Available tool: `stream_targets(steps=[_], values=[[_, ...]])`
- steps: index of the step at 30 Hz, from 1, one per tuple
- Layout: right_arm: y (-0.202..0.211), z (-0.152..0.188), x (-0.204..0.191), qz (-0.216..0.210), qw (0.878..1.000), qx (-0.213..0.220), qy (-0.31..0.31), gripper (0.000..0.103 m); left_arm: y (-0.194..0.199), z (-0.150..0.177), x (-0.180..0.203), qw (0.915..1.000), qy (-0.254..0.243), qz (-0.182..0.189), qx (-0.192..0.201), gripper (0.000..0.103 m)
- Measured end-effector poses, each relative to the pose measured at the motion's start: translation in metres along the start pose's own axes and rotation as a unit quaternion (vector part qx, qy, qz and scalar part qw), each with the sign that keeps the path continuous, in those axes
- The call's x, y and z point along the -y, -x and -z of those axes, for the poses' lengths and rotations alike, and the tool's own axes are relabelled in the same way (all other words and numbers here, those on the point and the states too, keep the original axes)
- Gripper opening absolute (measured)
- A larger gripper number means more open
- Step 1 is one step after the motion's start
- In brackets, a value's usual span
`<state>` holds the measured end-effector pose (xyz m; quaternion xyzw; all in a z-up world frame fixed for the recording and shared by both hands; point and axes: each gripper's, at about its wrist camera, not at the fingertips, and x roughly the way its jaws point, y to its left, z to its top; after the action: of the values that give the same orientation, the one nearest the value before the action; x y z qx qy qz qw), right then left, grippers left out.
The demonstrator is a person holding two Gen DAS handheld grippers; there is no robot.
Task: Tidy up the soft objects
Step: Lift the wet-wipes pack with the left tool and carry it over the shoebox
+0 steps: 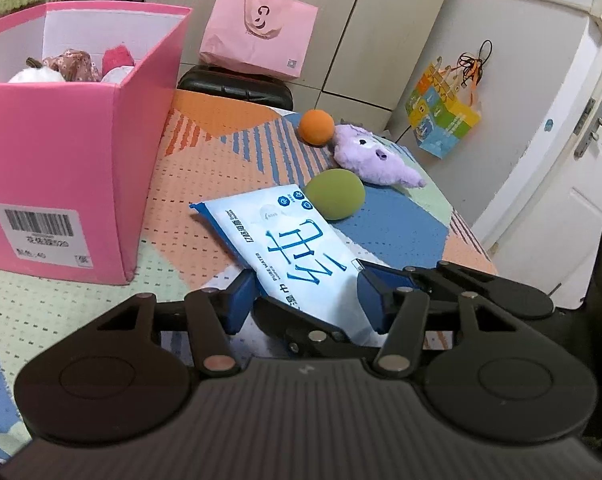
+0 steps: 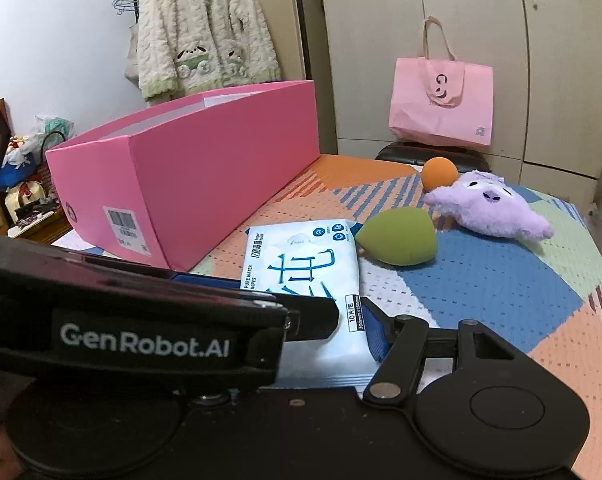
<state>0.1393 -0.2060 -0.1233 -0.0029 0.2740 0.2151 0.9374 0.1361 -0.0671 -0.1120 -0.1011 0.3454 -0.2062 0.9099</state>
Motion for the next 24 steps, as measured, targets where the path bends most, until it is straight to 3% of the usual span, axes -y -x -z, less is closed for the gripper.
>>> stream_targets(steps=[15, 24], values=[[0.033, 0.003, -0.027, 0.012, 1.000, -0.004, -0.005, 0.068, 0.038, -0.001, 0.001, 0.9978, -0.040, 0.030, -0.043, 0.053], [0.063, -0.006, -0.056, 0.016, 1.000, 0.008, 0.024, 0.068, 0.081, -0.005, -0.001, 0.9957, -0.059, 0.056, -0.043, 0.053]])
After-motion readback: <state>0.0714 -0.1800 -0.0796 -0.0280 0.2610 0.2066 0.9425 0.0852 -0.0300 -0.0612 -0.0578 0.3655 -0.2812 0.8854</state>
